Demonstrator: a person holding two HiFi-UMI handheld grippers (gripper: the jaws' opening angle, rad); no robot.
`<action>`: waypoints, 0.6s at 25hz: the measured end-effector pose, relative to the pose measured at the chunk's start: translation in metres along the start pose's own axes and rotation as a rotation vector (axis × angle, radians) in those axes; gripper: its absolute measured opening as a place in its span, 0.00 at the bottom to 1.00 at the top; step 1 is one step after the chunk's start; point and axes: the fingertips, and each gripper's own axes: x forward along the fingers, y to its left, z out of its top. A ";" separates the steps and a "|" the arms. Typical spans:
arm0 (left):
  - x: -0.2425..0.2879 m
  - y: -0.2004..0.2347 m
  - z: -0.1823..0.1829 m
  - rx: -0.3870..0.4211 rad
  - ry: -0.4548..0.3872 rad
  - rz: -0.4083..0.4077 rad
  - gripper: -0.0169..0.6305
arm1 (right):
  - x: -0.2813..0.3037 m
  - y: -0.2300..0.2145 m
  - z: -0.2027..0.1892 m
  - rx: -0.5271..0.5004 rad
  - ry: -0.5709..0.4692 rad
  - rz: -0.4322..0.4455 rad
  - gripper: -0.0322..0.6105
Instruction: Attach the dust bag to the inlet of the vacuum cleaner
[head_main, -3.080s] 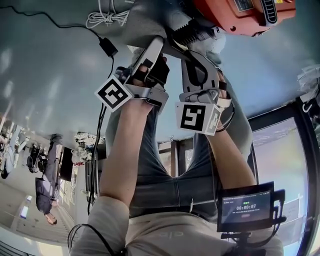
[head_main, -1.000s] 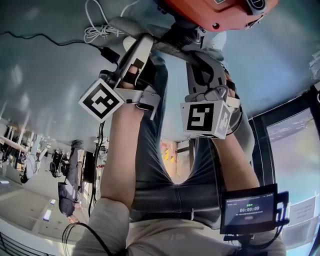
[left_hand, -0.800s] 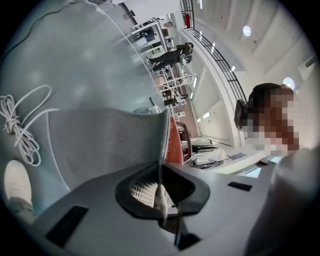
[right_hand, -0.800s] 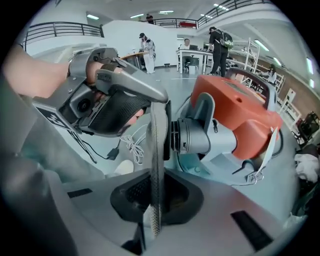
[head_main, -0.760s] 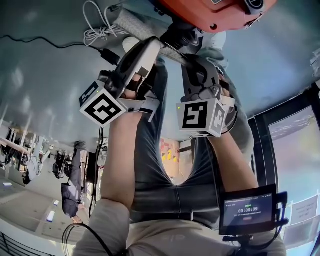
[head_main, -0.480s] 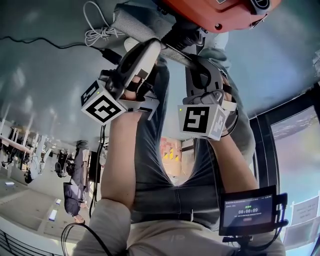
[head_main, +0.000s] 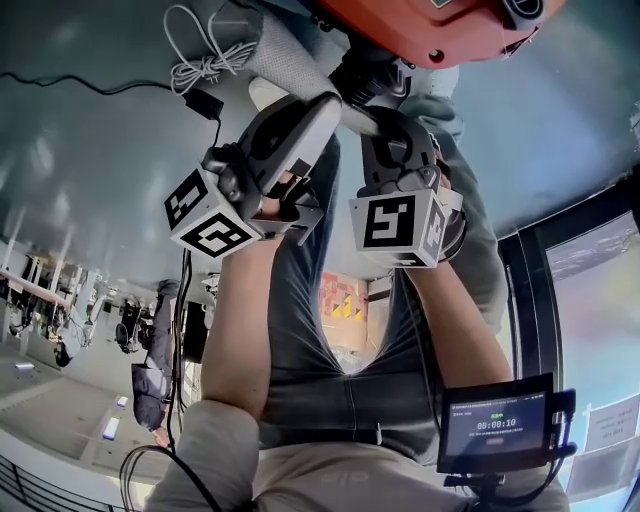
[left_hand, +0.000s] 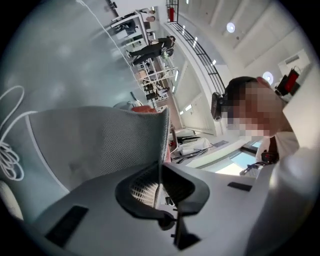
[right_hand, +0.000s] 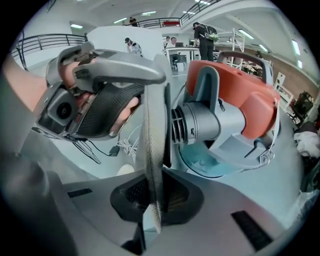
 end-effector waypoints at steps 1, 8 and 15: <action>-0.003 -0.003 -0.001 -0.001 0.005 -0.033 0.07 | 0.000 -0.002 0.001 0.017 -0.003 -0.008 0.08; -0.030 0.013 0.012 -0.142 -0.104 -0.051 0.06 | -0.036 -0.019 0.020 -0.141 -0.036 -0.167 0.08; -0.064 0.017 -0.001 -0.269 -0.289 -0.020 0.09 | -0.024 -0.022 0.003 -0.178 -0.055 0.005 0.08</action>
